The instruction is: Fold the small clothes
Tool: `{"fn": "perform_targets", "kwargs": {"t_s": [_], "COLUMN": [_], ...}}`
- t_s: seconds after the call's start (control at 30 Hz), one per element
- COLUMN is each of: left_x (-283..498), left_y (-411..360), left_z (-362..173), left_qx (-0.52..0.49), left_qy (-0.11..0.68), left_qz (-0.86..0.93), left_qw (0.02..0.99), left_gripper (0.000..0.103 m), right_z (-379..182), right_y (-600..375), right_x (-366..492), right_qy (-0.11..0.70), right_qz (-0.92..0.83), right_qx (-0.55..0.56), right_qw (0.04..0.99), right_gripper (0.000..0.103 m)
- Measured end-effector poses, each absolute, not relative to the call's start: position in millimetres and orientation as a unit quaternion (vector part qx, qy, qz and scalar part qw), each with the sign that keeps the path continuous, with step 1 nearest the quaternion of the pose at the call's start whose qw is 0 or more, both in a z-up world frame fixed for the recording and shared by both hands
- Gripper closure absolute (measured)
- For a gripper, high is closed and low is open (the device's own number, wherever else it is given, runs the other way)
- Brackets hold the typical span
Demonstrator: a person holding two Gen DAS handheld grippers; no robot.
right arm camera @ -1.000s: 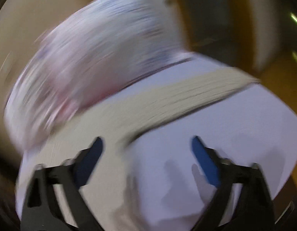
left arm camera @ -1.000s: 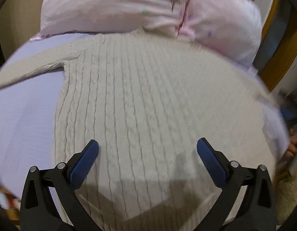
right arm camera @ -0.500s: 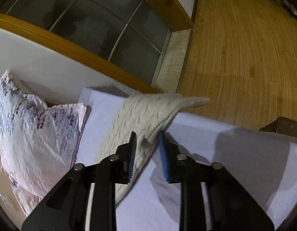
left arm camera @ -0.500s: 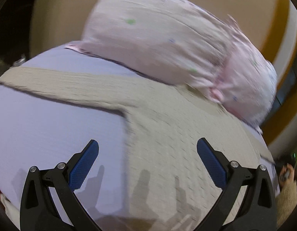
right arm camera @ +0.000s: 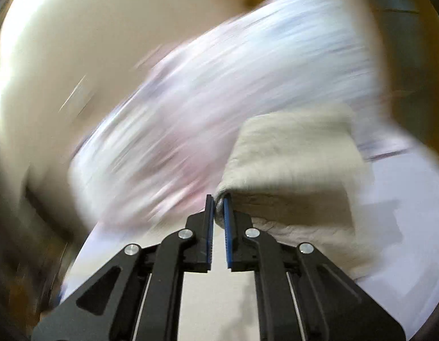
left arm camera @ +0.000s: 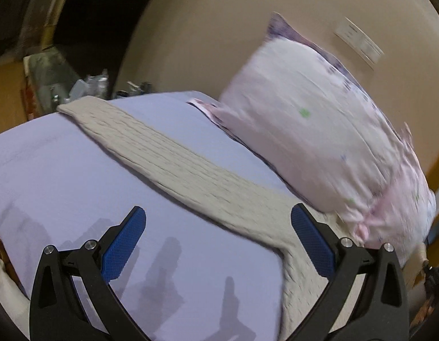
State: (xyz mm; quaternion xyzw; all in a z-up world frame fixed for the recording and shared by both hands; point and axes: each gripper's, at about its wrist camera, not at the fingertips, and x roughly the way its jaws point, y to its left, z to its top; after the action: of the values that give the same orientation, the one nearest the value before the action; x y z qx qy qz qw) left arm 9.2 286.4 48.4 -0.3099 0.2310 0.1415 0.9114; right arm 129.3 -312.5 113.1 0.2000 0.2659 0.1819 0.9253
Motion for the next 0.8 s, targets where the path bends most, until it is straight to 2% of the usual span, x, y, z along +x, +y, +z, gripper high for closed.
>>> {"fn": "perform_targets", "kwargs": {"t_s": [0.07, 0.1, 0.13, 0.2, 0.43, 0.47, 0.63, 0.67, 0.73, 0.77, 0.8], "left_x": [7, 6, 5, 5, 14, 15, 25, 27, 36, 40, 44], "left_y": [300, 311, 321, 337, 406, 412, 439, 442, 448, 448, 448], "left_z": [45, 42, 40, 35, 2, 0, -3, -4, -7, -9, -10], "left_qx": [-0.331, -0.350, -0.363, -0.383, -0.496, -0.503, -0.541, -0.543, -0.544, -0.545, -0.548], "left_qy": [0.229, 0.227, 0.225, 0.227, 0.232, 0.230, 0.218, 0.217, 0.231, 0.238, 0.245], "left_qz": [0.151, 0.154, 0.156, 0.166, 0.198, 0.207, 0.227, 0.227, 0.223, 0.220, 0.214], "left_qw": [0.903, 0.896, 0.890, 0.880, 0.813, 0.807, 0.780, 0.778, 0.776, 0.773, 0.770], "left_gripper": [0.001, 0.003, 0.005, 0.015, 0.028, 0.037, 0.042, 0.046, 0.062, 0.080, 0.091], "right_z": [99, 94, 92, 94, 83, 80, 67, 63, 59, 56, 54], "right_y": [-251, -232, -226, -227, -286, -292, -311, -312, -316, -319, -320], "right_x": [136, 135, 132, 123, 106, 105, 96, 97, 97, 96, 96], "right_qy": [0.325, 0.339, 0.336, 0.313, 0.318, 0.319, 0.322, 0.322, 0.323, 0.325, 0.325], "right_qz": [0.257, 0.269, 0.268, 0.249, 0.178, 0.170, 0.150, 0.148, 0.146, 0.146, 0.146], "right_qx": [0.168, 0.156, 0.151, 0.140, 0.160, 0.164, 0.187, 0.188, 0.192, 0.195, 0.195], "right_qw": [0.895, 0.888, 0.890, 0.906, 0.917, 0.918, 0.916, 0.916, 0.915, 0.914, 0.914], "right_gripper": [0.068, 0.053, 0.043, 0.033, 0.028, 0.028, 0.026, 0.025, 0.024, 0.024, 0.024]}}
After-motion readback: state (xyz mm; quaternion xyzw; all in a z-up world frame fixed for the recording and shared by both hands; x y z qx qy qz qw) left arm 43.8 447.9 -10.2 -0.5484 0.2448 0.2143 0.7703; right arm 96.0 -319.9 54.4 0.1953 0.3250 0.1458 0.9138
